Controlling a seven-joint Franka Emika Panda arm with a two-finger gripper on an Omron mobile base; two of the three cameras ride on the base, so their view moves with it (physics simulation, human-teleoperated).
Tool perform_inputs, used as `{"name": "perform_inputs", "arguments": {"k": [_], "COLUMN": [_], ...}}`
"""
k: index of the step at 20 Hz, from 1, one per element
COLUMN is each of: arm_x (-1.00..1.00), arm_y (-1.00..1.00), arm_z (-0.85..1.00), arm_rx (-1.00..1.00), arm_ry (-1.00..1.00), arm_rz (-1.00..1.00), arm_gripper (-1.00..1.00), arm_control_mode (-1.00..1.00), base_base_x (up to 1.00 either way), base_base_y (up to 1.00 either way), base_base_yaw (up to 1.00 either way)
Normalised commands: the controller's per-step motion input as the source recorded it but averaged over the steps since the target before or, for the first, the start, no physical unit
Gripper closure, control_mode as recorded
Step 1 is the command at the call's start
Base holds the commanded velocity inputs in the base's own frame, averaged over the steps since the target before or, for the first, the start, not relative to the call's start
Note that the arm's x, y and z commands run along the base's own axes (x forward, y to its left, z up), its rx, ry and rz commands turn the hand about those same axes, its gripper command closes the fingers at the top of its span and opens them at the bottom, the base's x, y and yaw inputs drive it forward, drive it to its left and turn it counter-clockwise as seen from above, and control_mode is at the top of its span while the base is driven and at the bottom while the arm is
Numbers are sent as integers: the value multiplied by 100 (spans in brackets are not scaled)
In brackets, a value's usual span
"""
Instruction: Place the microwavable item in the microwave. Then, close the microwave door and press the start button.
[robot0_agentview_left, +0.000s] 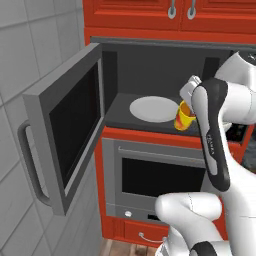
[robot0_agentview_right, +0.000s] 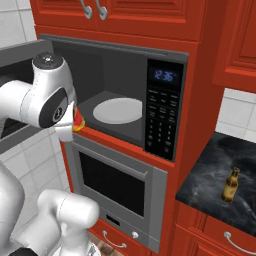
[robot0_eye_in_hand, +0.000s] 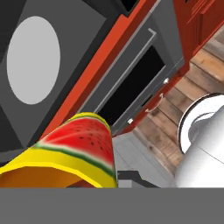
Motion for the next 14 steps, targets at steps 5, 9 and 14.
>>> {"name": "perform_inputs", "arguments": {"k": [5, 9, 14], "arm_x": [79, 61, 56], "arm_y": [-2, 0, 0], "arm_z": [-4, -30, -42], "arm_rx": [0, 0, 0], "arm_ry": [0, 0, 1], "arm_rz": [-4, 0, 0], "arm_gripper": [100, 100, 100], "arm_control_mode": [-100, -100, -100], "base_base_x": [0, 0, 0], "base_base_y": [0, 0, 0], "base_base_yaw": [0, 0, 0]}}
